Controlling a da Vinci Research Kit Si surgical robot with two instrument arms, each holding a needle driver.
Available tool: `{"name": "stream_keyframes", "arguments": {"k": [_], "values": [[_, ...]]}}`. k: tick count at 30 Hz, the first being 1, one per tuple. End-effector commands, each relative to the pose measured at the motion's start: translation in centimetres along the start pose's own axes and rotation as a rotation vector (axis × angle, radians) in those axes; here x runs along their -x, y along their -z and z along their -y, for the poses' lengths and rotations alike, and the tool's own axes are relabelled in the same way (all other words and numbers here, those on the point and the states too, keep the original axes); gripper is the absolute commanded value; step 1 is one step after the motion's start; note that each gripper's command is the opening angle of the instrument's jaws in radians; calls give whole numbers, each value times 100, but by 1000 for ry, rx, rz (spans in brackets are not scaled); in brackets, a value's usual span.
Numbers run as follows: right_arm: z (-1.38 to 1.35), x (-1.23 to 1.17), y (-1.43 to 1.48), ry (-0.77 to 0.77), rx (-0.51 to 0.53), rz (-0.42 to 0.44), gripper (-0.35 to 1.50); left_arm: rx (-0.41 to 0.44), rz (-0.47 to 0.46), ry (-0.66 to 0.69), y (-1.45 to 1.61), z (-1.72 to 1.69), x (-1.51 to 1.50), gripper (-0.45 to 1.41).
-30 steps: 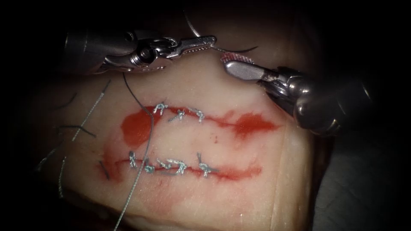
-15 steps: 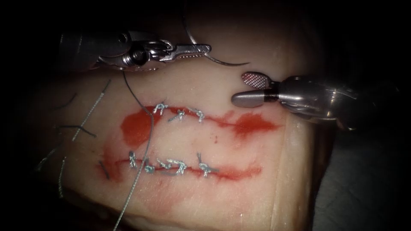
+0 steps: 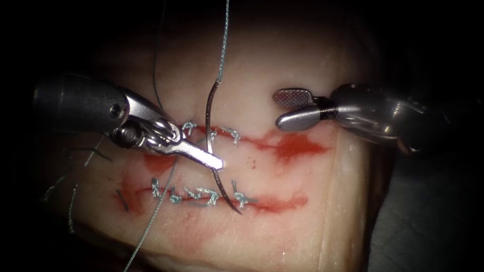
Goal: Wound Closure
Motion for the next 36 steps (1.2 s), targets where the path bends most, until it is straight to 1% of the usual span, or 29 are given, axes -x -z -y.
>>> {"name": "stream_keyframes", "arguments": {"k": [1, 2, 3, 4, 5, 8, 10, 12, 13, 19, 23, 29, 30, 33, 34, 35, 36], "values": [[5, -7, -18, 5, 66, 64, 96, -46, 3, -1, -3, -11, 3, -45], [6, -8, -21, 3, 93, 71, 98, -83, -5, 19, -4, -17, 1, -45], [6, -10, -24, -1, 103, 70, 100, -93, -14, 25, -5, -22, 1, -45], [6, -15, -32, 1, 99, 40, 105, -94, -40, 26, -6, -31, -1, -45], [6, -15, -32, 1, 99, 40, 105, -94, -40, 26, -6, -31, -1, -45], [8, -21, -46, 6, 35, 37, 106, -84, -46, 38, -6, -41, 2, -45], [8, -24, -50, 9, 31, 39, 106, -84, -46, 45, -6, -41, 2, -45], [9, -26, -56, 24, 26, 42, 105, -83, -42, 46, -7, -42, 3, -45], [10, -27, -62, 61, 15, 48, 103, -84, -43, 49, -8, -42, 3, -45], [9, -24, -68, 58, -10, 68, 98, -86, -51, 52, -11, -42, 2, -45], [6, -22, -72, 54, -6, 90, 95, -91, -74, 52, -15, -43, -1, -45], [0, -17, -78, 46, -3, 110, 90, -90, -78, 60, -18, -45, -3, -45], [-2, -16, -79, 43, -4, 112, 85, -90, -81, 60, -18, -45, -3, -45], [-4, -16, -82, 42, -6, 114, 80, -91, -82, 62, -19, -45, -3, -45], [-4, -16, -83, 42, -8, 114, 68, -91, -84, 69, -19, -45, -3, -45], [-4, -16, -83, 42, -8, 115, 61, -91, -84, 69, -19, -45, -3, -45], [-4, -16, -83, 48, -9, 115, 46, -91, -84, 70, -19, -45, -3, -45]]}}
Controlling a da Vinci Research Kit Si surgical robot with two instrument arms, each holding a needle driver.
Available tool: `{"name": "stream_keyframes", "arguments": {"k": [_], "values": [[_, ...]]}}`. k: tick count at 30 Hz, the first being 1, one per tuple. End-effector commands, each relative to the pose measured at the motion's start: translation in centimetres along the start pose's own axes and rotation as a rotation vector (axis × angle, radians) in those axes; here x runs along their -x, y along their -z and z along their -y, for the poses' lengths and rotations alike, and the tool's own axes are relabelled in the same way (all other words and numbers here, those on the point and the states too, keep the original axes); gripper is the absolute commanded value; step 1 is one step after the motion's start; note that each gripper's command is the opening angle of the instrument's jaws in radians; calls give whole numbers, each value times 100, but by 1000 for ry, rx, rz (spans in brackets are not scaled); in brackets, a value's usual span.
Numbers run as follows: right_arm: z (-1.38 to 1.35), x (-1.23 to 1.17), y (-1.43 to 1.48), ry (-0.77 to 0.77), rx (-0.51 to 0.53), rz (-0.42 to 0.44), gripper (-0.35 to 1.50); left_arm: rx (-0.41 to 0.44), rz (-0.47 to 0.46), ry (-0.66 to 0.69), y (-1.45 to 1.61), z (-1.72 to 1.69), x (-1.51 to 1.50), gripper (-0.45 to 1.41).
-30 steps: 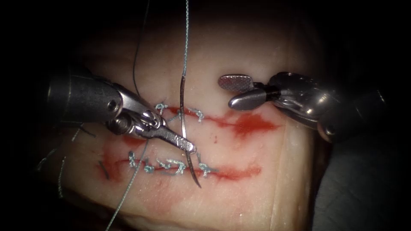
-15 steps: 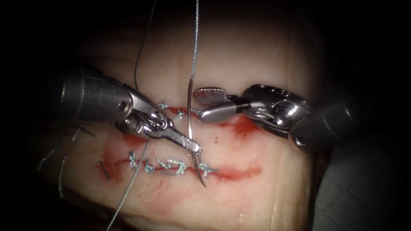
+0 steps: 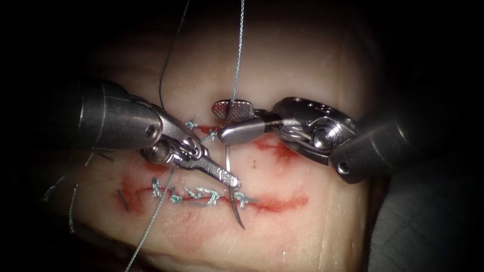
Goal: Wound Closure
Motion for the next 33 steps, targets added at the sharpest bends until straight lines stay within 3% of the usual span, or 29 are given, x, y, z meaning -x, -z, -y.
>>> {"name": "stream_keyframes", "arguments": {"k": [1, 2, 3, 8, 9, 10, 11, 12, 13, 14, 15, 16, 17, 21, 24, 28, 29, 30, 31, 32, 33], "values": [[4, -4, -9, 3, 3, 2, 24, 0, -1, -1, -2, -5, 5, -45], [4, -4, -9, 3, 4, 2, -21, 0, 0, -1, -3, -5, 5, -45], [4, -4, -9, 9, 4, 2, -35, 0, -1, 0, -3, -5, 5, -45], [3, 1, -9, -50, 3, 3, -35, 5, 15, -1, -6, -6, 5, -45], [3, 1, -8, -91, -11, 14, -35, 6, 20, -1, -6, -6, 5, -25], [3, 0, -8, -150, -55, 23, -35, 6, 26, 0, -6, -5, 6, 32], [3, -2, -8, -153, -92, 23, -35, 6, 28, 1, -5, -5, 7, 56], [2, -4, -7, -84, -123, -38, -35, 4, 32, 3, -4, -3, 9, 79], [0, -5, -5, 40, -119, -89, -35, 3, 30, -19, -2, -2, 10, 88], [0, -4, -3, 198, -114, -111, -35, -1, 24, -39, 1, 1, 11, 89], [-1, -1, 2, 449, -124, -92, -35, -10, 15, -43, 8, 6, 13, 93], [-1, -1, 2, 449, -124, -92, -35, -10, 15, -43, 8, 6, 13, 93], [-2, 5, 11, 558, -184, 13, -35, -18, 29, -49, 17, 17, 18, 96], [-3, 12, 27, 669, -237, 107, -35, -21, 80, -83, 32, 36, 27, 98], [-7, 29, 48, 697, -299, 118, -35, -23, 106, -301, 52, 59, 36, 98], [-10, 38, 62, 733, -374, 128, -35, -10, 127, -379, 64, 69, 41, 104], [-13, 40, 65, 733, -401, 139, -35, 22, 169, -462, 65, 68, 44, 99], [-14, 41, 67, 734, -410, 159, -35, 33, 183, -477, 66, 67, 44, 88], [-14, 41, 67, 734, -410, 159, -35, 33, 183, -477, 66, 67, 44, 88], [-15, 43, 67, 772, -407, 176, -35, 40, 189, -486, 66, 65, 43, 76], [-17, 48, 68, 829, -409, 206, -35, 58, 199, -491, 67, 61, 40, 46]]}}
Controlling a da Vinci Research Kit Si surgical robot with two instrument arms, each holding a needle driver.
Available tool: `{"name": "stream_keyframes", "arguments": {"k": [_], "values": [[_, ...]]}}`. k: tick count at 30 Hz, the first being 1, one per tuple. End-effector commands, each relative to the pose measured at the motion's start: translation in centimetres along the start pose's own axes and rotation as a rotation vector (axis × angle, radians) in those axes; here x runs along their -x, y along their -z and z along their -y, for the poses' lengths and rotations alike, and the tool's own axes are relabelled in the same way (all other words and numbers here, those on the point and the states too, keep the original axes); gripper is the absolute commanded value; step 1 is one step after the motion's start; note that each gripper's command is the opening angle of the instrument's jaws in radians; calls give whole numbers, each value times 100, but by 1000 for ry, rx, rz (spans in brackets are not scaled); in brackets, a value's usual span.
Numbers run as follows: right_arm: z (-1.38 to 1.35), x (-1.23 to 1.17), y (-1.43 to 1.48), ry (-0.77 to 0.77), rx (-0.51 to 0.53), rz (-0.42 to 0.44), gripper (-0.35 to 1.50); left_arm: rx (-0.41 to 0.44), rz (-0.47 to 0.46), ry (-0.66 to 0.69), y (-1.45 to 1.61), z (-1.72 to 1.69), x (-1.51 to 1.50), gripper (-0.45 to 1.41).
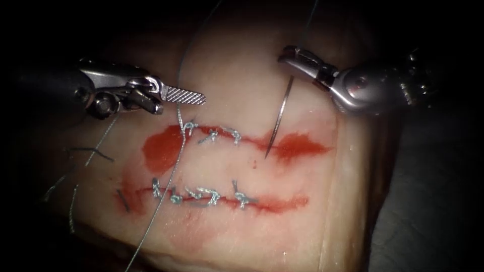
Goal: Wound Closure
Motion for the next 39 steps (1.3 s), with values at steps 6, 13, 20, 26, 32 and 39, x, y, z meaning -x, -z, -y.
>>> {"name": "stream_keyframes", "arguments": {"k": [6, 13, 20, 26, 32, 39], "values": [[8, 11, -15, 73, -35, 3, -35, 180, -31, -95, -10, -19, -11, 25], [7, 7, -14, 154, -75, 122, -35, 346, -196, -217, -37, -33, -37, 9], [-4, 10, -14, 312, -112, 69, -35, 374, -195, -237, -69, -37, -55, 10], [-4, 10, -15, 337, -147, 39, -35, 463, -147, -299, -89, -43, -56, -45], [-3, 10, -14, 402, -120, 25, -35, 636, -101, -310, -95, -53, -58, -45], [-3, 9, -17, 582, -5, -47, -35, 707, -190, -320, -91, -74, -82, -45]]}}
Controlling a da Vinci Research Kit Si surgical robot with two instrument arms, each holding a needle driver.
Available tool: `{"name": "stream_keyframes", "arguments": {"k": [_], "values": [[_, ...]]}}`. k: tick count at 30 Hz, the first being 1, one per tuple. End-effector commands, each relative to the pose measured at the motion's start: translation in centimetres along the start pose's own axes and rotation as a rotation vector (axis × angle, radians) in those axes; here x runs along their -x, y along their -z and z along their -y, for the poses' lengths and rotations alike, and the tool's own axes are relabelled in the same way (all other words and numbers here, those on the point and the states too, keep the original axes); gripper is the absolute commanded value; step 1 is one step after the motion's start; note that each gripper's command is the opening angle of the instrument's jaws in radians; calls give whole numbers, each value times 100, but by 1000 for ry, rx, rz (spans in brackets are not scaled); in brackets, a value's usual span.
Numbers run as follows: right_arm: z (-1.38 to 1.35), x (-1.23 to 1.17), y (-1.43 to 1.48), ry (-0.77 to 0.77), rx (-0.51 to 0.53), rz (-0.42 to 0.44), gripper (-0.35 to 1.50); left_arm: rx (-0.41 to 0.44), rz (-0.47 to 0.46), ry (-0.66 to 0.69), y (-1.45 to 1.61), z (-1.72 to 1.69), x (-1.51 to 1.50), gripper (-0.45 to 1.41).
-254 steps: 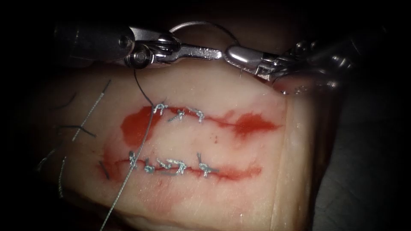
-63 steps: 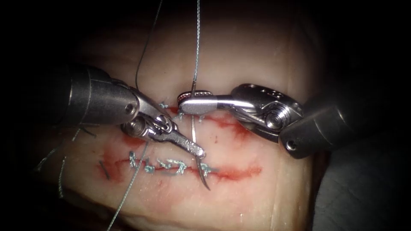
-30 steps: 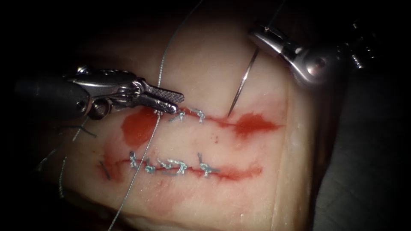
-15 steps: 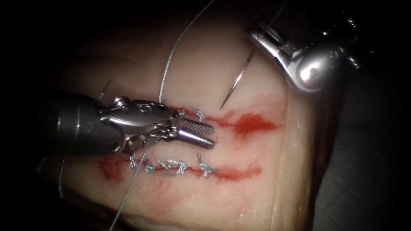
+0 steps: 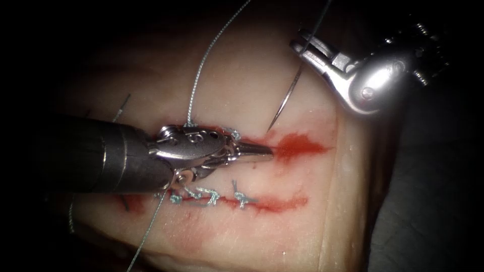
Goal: Wound Closure
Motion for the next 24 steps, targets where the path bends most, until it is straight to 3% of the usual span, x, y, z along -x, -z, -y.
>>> {"name": "stream_keyframes", "arguments": {"k": [1, 16, 24], "values": [[-6, 0, -10, 41, 20, 6, -35, 2, -6, -4, -7, -3, -4, -45], [-19, 9, -21, 179, 114, -8, -35, -4, -43, -8, -1, -1, -7, -45], [-38, 7, -34, 353, 202, -45, -35, -3, -42, -6, -2, 1, -7, -45]]}}
